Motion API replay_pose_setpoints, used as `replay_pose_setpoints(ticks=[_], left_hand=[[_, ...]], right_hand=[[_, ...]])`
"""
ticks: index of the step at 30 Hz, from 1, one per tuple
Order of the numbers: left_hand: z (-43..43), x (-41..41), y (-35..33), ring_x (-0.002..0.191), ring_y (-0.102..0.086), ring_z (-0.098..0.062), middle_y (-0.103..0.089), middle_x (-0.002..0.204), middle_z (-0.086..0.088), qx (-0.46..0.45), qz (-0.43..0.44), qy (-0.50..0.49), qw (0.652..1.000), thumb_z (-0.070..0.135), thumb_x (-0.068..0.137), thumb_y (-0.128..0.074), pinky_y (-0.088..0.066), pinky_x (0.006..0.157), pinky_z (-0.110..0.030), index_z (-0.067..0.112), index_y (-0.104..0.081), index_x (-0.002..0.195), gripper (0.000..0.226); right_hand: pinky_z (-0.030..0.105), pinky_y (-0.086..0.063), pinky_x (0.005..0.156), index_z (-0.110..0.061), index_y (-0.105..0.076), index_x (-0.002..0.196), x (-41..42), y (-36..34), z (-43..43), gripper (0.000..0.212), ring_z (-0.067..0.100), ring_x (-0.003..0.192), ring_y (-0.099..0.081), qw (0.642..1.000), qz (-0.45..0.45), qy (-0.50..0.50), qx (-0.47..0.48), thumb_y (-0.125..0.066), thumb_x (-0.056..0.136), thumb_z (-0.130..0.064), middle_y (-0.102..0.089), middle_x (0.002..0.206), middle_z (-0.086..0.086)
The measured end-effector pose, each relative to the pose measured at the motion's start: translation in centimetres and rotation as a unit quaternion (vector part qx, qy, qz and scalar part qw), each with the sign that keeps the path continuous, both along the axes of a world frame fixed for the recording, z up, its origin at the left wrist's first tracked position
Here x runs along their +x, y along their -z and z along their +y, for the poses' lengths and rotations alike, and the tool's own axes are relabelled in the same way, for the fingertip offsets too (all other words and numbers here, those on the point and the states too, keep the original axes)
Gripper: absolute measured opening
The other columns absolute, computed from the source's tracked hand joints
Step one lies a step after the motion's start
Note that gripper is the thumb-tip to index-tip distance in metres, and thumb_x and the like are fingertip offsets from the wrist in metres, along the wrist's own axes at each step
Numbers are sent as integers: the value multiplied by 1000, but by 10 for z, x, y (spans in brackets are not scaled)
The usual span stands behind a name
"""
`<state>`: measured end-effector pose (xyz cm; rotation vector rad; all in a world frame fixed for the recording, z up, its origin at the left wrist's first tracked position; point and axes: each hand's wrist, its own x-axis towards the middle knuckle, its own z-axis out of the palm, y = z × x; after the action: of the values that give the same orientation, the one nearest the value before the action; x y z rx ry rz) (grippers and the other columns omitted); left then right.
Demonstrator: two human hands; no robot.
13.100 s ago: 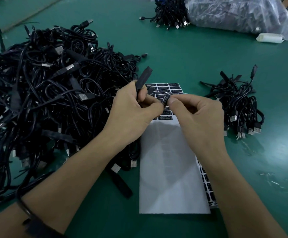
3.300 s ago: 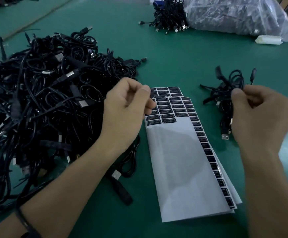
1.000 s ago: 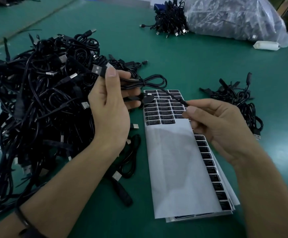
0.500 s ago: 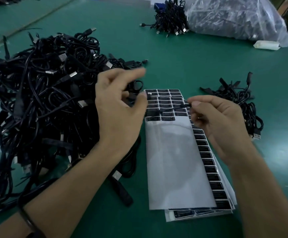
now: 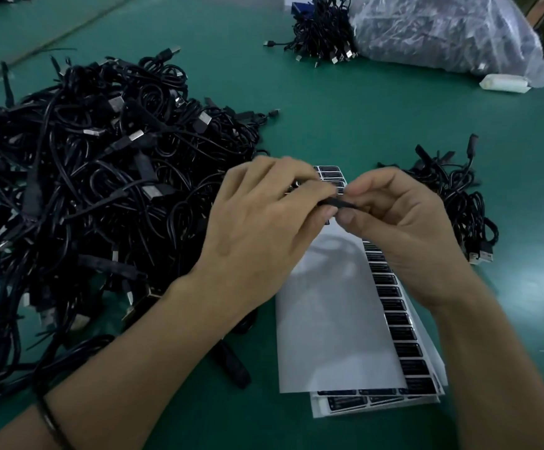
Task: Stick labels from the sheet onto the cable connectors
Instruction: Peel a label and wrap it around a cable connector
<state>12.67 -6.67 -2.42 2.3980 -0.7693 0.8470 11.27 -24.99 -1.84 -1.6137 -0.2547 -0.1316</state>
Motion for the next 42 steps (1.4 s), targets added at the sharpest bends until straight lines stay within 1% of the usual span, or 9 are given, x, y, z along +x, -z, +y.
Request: replay_pose_setpoints(ticks=[7, 11, 15, 17, 22, 25, 30, 34, 42], left_hand=[[-3, 1, 5, 73, -62, -17, -69, 73, 10, -72, 141, 13, 987, 36, 94, -58, -43, 89, -40, 23, -70, 88, 19], [-6, 3, 10, 60, -61, -17, -70, 68, 7, -96, 191, 12, 977, 31, 103, -52, -47, 82, -43, 20, -54, 89, 17], [-6, 4, 12, 57, -57, -12, -73, 74, 9, -62, 188, -5, 980, 29, 103, -51, -41, 99, -37, 25, -44, 91, 14], [-4, 5, 13, 54, -54, -10, -73, 73, 9, -58, 174, -15, 983, 30, 102, -53, -37, 106, -36, 27, -44, 90, 16], [-3, 5, 15, 65, -62, -11, -72, 74, 9, -42, 175, -30, 983, 32, 103, -51, -26, 106, -25, 23, -50, 92, 14], [-3, 6, 17, 71, -65, -13, -74, 77, 9, -27, 180, -30, 983, 32, 105, -45, -20, 100, -20, 23, -45, 93, 15], [-4, 5, 18, 76, -66, -15, -74, 78, 9, -33, 184, -28, 982, 29, 105, -44, -20, 97, -20, 24, -40, 93, 14], [-3, 7, 18, 73, -65, -16, -73, 76, 10, -54, 193, -21, 980, 27, 105, -44, -25, 97, -23, 24, -39, 95, 12], [-4, 8, 17, 62, -56, -12, -47, 51, 12, -67, 188, -19, 980, 32, 106, -34, -24, 93, -25, 23, -42, 93, 18]], right_hand=[[29, -53, 75, -24, -70, 90, 2, 5, -2, 9, 8, 80, -68, 969, 52, 211, -119, -76, 87, -30, -73, 85, -8], [28, -46, 82, -30, -63, 116, -2, 9, 1, 53, 13, 102, -60, 907, 117, 229, -334, -77, 72, -56, -65, 110, -10], [43, -41, 106, -31, -51, 140, -2, 10, 10, 87, 24, 126, -49, 874, 142, 179, -428, -79, 64, -61, -57, 134, 0], [39, -42, 104, -30, -51, 141, -3, 10, 7, 83, 22, 124, -51, 883, 138, 186, -408, -83, 68, -52, -58, 132, -2], [14, -41, 70, -33, -59, 129, -3, 11, 2, 69, 8, 95, -61, 912, 124, 208, -331, -91, 68, -26, -61, 107, -14], [17, -44, 71, -36, -61, 127, -2, 13, 4, 69, 0, 94, -58, 924, 117, 209, -299, -89, 68, -16, -63, 108, -13], [40, -60, 74, -41, -64, 112, -1, 11, 11, 59, 15, 81, -72, 962, 94, 183, -177, -78, 72, -1, -72, 95, -9], [42, -56, 68, -38, -63, 108, -2, 8, 9, 44, 22, 69, -70, 975, 128, 153, -99, -68, 82, -3, -77, 81, -1], [37, -60, 67, -36, -60, 125, -4, 3, 10, 56, 23, 68, -69, 985, 139, 92, -34, -65, 85, 4, -77, 81, 8]])
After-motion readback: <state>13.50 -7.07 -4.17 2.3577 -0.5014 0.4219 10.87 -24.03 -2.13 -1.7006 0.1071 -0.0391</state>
